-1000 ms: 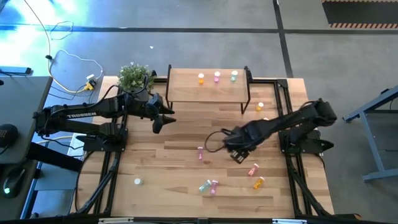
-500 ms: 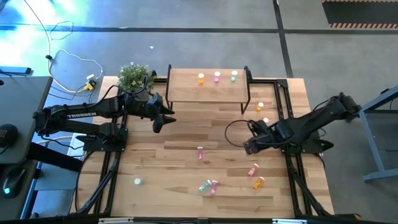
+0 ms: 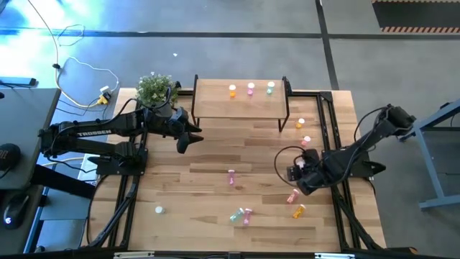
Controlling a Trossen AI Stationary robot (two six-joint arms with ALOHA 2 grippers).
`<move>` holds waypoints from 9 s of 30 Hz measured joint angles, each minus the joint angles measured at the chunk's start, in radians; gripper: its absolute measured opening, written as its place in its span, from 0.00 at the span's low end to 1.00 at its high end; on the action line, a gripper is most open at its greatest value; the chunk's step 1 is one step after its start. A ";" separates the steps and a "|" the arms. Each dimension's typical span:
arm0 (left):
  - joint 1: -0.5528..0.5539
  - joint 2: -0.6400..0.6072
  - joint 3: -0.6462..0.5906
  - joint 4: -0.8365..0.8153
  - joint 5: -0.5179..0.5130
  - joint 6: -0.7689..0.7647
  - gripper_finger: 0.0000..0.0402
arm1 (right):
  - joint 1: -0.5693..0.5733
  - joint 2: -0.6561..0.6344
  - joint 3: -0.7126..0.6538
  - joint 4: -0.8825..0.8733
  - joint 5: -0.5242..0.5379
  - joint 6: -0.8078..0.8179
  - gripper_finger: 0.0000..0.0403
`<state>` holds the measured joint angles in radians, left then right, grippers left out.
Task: Pick and place medicine bottles onto shelf by color
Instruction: Put the middle pink pill bottle on the shelf
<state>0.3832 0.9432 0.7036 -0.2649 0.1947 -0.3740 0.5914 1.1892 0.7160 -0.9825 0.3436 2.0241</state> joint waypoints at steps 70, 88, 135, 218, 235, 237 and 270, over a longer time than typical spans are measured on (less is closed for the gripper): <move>0.000 0.000 0.000 0.077 0.044 0.010 0.54 | -0.030 0.262 0.119 0.251 0.142 -0.226 0.21; -0.058 0.000 0.000 0.165 0.067 0.008 0.54 | -0.334 0.262 0.583 0.359 0.003 -1.188 0.21; -0.215 0.095 0.000 0.359 0.003 -0.088 0.48 | -0.637 0.458 0.680 0.896 -0.620 -1.577 0.21; -0.221 0.095 -0.001 0.402 -0.014 0.028 0.06 | -0.638 0.456 0.680 0.885 -0.509 -1.402 0.21; -0.152 0.087 0.000 0.474 0.000 0.018 0.44 | -0.672 0.412 0.680 0.740 -0.570 -1.581 0.21; -0.140 0.094 0.000 0.496 0.002 0.018 0.46 | -0.671 0.412 0.680 0.739 -0.580 -1.639 0.21; -0.135 0.269 0.051 0.625 0.011 -0.057 0.49 | -0.669 0.456 0.680 0.762 -0.628 -1.689 0.21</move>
<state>0.2481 1.2118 0.7544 0.3605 0.2058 -0.4310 -0.0780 1.6455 1.3960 -0.2207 -0.2840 0.3349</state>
